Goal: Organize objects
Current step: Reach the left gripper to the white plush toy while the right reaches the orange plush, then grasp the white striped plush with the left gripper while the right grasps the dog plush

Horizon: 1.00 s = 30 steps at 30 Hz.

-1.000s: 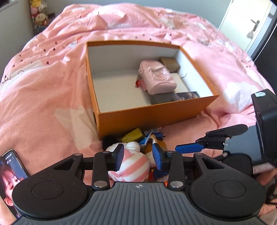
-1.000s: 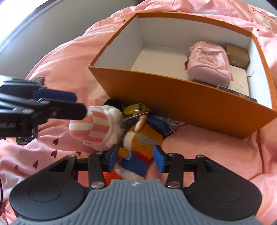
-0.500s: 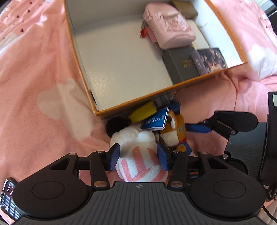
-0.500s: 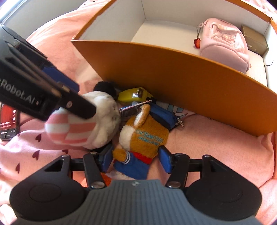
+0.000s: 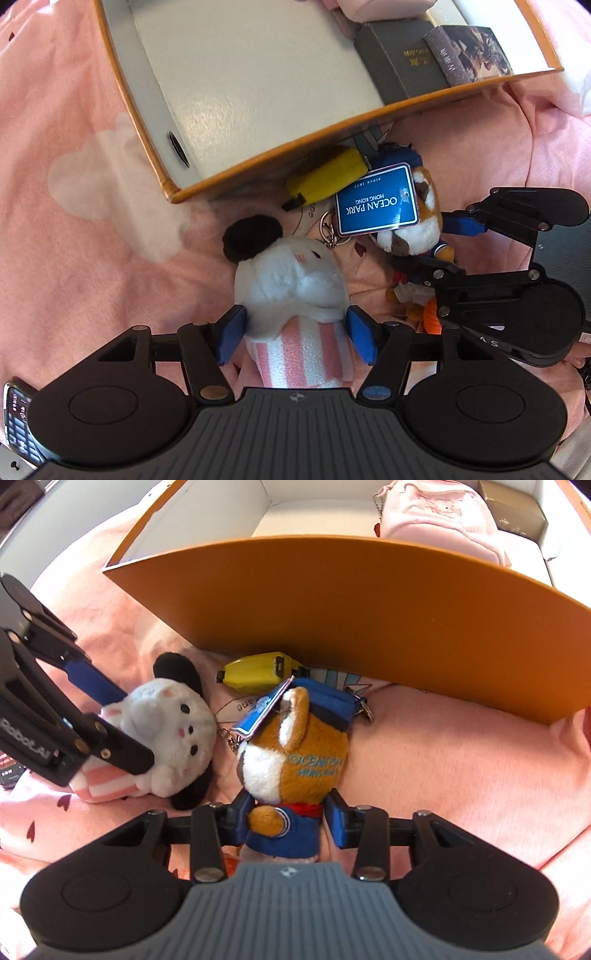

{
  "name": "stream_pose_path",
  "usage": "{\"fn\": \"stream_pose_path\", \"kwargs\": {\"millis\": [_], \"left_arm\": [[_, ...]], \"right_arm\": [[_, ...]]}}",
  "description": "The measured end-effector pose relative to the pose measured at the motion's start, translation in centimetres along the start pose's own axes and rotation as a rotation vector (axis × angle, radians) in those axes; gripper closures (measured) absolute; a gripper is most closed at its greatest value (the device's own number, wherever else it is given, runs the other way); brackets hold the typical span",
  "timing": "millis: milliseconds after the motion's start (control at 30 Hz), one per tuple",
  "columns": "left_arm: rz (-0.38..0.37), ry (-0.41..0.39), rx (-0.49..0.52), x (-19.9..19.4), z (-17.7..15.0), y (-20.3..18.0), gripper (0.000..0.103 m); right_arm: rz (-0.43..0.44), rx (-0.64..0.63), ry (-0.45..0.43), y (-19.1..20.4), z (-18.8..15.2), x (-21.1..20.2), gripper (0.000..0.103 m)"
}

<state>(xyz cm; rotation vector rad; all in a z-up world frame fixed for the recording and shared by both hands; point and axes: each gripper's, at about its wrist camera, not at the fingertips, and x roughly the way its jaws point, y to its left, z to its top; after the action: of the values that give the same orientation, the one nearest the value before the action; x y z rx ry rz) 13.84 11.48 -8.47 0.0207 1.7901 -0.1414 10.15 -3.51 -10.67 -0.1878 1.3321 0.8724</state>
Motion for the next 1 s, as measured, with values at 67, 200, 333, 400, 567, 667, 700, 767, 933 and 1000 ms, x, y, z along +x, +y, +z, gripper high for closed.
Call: {"fn": "stream_pose_path", "kwargs": {"millis": [67, 200, 333, 400, 567, 667, 700, 767, 933, 1000], "left_arm": [[-0.014, 0.004, -0.013, 0.3, -0.2, 0.3, 0.029], [-0.045, -0.001, -0.036, 1.0, -0.1, 0.2, 0.03], [-0.031, -0.046, -0.036, 0.8, -0.9, -0.5, 0.031], [-0.022, -0.074, -0.039, 0.5, -1.4, -0.7, 0.032], [0.0, -0.135, -0.049, -0.2, -2.6, -1.3, 0.034], [0.015, -0.167, -0.052, -0.7, -3.1, -1.8, 0.034], [0.022, -0.179, -0.052, -0.9, -3.3, -2.0, 0.034], [0.035, -0.206, -0.05, -1.3, -3.7, -2.5, 0.035], [0.051, -0.314, -0.051, -3.2, -5.3, -3.8, 0.035], [0.038, -0.367, -0.06, -4.1, -6.1, -4.1, 0.035]], "right_arm": [[0.006, 0.005, -0.002, 0.0, -0.1, 0.0, 0.061], [0.019, 0.019, -0.002, -0.2, -0.3, 0.0, 0.061], [0.028, 0.031, -0.013, -0.1, -0.4, 0.0, 0.062], [0.03, 0.03, -0.02, -0.1, -0.5, -0.3, 0.063], [0.039, 0.027, -0.041, -0.4, -0.5, -0.8, 0.064], [0.042, 0.024, -0.058, -0.3, -0.8, -1.7, 0.064], [0.042, 0.023, -0.066, -0.3, -0.8, -2.0, 0.064], [0.045, 0.021, -0.085, -0.5, -1.1, -2.9, 0.064], [0.076, 0.042, -0.13, -1.0, -1.5, -5.3, 0.065], [0.093, 0.059, -0.147, -1.5, -1.7, -6.5, 0.065]]}}
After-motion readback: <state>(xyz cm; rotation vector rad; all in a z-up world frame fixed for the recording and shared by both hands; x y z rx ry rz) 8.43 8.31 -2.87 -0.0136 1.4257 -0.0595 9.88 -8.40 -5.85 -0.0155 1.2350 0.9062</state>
